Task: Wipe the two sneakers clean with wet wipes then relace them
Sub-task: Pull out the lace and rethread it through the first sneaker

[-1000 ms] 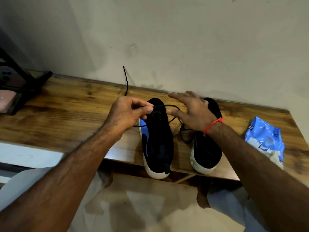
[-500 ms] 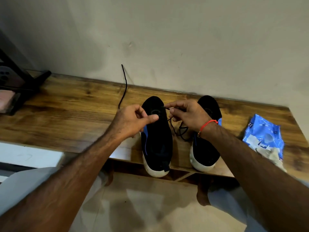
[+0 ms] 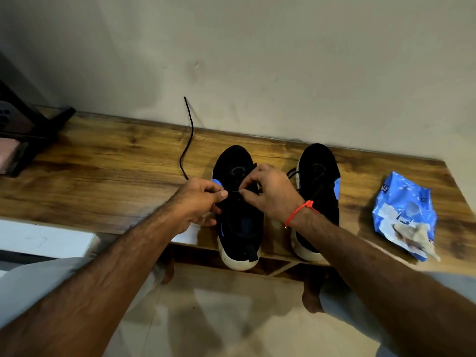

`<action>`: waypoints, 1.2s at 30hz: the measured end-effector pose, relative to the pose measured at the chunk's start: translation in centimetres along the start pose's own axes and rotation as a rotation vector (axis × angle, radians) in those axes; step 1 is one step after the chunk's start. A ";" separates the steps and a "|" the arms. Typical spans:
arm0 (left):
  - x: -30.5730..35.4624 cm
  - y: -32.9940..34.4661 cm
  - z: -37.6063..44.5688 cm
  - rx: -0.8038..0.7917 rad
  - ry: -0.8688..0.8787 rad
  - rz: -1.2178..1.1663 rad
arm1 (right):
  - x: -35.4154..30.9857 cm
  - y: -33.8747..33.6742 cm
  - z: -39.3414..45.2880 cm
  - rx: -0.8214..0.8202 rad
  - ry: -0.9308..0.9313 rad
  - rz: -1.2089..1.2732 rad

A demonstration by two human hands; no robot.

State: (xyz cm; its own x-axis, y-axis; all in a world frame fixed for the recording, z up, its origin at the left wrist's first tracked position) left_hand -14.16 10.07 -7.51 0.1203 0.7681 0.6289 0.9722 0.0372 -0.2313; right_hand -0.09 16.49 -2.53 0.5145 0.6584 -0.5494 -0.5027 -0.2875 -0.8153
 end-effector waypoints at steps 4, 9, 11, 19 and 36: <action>0.1 0.0 0.1 -0.008 0.012 -0.005 | -0.2 0.8 -0.2 0.012 0.001 -0.046; 1.0 -0.2 -0.3 0.030 0.099 0.056 | -0.7 1.0 -0.1 -0.034 -0.055 -0.074; 1.1 -0.2 -0.3 0.031 0.110 0.059 | -1.0 0.9 0.0 -0.036 -0.069 -0.069; 1.5 -0.2 -0.4 0.058 0.163 0.127 | -1.2 0.7 -0.2 -0.030 -0.023 -0.086; 0.6 0.0 0.1 -0.003 0.087 -0.005 | 0.7 1.5 -0.6 0.026 0.134 0.015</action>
State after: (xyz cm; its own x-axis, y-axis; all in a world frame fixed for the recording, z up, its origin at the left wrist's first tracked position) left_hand -14.13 10.62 -7.20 0.1326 0.7091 0.6925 0.9734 0.0386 -0.2260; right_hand -0.05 16.06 -4.30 0.5937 0.5551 -0.5826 -0.5282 -0.2774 -0.8025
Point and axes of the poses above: each hand's wrist, its own z-axis towards the middle knuckle, its own y-axis out of the palm, x = y × z, the point moved 10 cm from there along z, towards the middle knuckle, and after that the axes turned 14 degrees about -y, right-handed, at the moved point
